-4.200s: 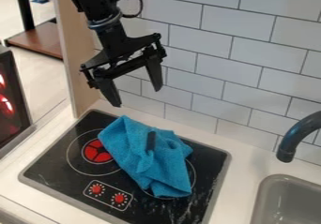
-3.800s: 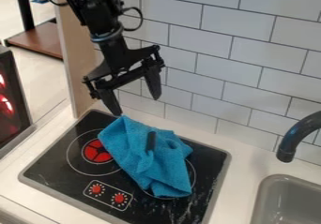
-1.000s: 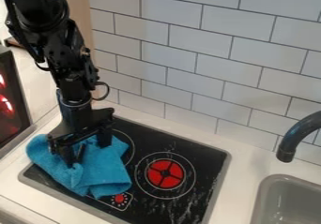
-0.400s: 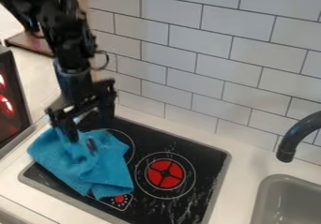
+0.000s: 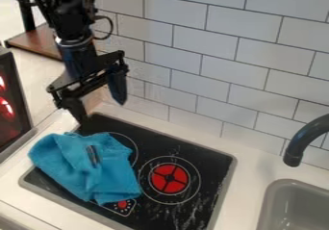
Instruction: Moves the cloth to the bottom left
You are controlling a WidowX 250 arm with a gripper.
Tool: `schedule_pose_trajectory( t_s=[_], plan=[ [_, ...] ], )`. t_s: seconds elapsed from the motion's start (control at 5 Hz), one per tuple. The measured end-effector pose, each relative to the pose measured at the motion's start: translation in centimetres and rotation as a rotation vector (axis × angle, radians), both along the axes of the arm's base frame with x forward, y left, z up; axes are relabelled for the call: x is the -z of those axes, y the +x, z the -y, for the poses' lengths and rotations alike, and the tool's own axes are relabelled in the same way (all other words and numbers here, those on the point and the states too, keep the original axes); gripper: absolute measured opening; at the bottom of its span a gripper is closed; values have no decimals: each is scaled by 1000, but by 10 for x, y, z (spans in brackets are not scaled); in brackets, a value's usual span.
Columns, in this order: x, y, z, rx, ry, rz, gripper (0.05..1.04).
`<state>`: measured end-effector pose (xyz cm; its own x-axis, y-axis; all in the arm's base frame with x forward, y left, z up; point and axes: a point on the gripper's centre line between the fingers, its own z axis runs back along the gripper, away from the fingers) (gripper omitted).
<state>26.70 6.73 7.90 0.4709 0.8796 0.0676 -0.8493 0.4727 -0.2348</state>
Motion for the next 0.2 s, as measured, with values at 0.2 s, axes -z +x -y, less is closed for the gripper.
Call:
schedule_pose_trajectory(
  t_s=[0.2],
  plan=[
    [0,0,0,11,5,3,1001]
  ],
)
